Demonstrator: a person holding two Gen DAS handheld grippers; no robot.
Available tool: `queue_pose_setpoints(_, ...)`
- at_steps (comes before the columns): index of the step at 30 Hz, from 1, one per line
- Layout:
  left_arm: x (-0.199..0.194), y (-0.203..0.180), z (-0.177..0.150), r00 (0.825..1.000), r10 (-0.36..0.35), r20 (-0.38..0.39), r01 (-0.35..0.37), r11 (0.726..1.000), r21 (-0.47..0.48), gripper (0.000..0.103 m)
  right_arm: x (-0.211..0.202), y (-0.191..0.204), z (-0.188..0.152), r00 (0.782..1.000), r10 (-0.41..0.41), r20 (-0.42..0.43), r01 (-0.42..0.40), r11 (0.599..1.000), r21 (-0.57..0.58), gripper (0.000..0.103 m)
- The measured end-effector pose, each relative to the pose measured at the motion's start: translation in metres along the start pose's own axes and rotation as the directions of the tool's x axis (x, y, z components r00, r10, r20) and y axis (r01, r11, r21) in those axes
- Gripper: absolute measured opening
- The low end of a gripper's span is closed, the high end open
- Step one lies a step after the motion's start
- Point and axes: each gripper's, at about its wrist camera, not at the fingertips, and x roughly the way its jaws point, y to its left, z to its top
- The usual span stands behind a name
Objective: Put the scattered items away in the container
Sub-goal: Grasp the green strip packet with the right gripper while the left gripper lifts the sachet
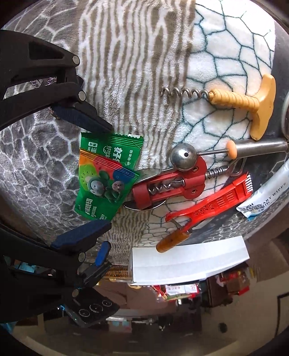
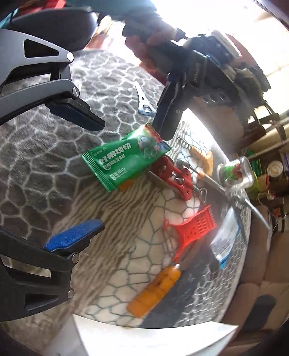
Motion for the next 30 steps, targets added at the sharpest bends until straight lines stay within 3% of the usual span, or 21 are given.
queue_pose_setpoints(2, 0.001, -0.002, 0.001, 1.000, 0.002, -0.007, -0.002, 1.000, 0.005, 0.075, 0.002, -0.026, -0.009, 0.991, 0.133, 0.025, -0.135, 0.965, 0.224, 0.083)
queue_pose_setpoints(4, 0.003, -0.001, 0.000, 1.000, -0.016, -0.012, 0.016, 1.000, -0.008, 0.075, 0.015, -0.046, -0.007, 0.977, 0.205, 0.064, -0.214, 0.901, 0.376, 0.072)
queue_pose_setpoints(8, 0.015, -0.008, -0.003, 0.998, -0.056, -0.031, 0.055, 0.998, -0.020, 0.075, 0.040, -0.053, 0.004, 0.949, 0.293, 0.115, -0.311, 0.820, 0.481, 0.056)
queue_pose_setpoints(15, 0.041, -0.032, -0.028, 0.994, -0.071, -0.087, 0.071, 0.997, -0.005, 0.073, 0.042, -0.042, 0.005, 0.969, 0.245, 0.032, -0.236, 0.876, 0.422, 0.022)
queue_pose_setpoints(18, 0.052, -0.044, -0.045, 0.992, -0.076, -0.097, 0.076, 0.997, -0.005, 0.061, 0.029, -0.043, -0.012, 0.969, 0.245, 0.029, -0.235, 0.881, 0.412, 0.022)
queue_pose_setpoints(20, 0.061, -0.053, -0.058, 0.992, -0.082, -0.094, 0.081, 0.997, -0.014, 0.037, 0.015, -0.045, -0.028, 0.967, 0.253, 0.040, -0.245, 0.873, 0.421, 0.022)
queue_pose_setpoints(23, 0.077, -0.069, -0.082, 0.992, -0.104, -0.071, 0.103, 0.995, -0.008, 0.024, -0.011, -0.046, -0.051, 0.971, 0.232, 0.054, -0.234, 0.880, 0.413, 0.022)
queue_pose_setpoints(28, 0.105, -0.078, -0.111, 0.981, -0.193, -0.024, 0.190, 0.978, -0.084, 0.010, -0.045, -0.053, -0.087, 0.990, 0.142, 0.008, -0.135, 0.917, 0.375, 0.023)
queue_pose_setpoints(30, 0.111, -0.079, -0.117, 0.971, -0.238, 0.001, 0.237, 0.966, -0.105, 0.009, -0.061, -0.055, -0.097, 0.993, 0.114, 0.013, -0.111, 0.929, 0.352, 0.040)
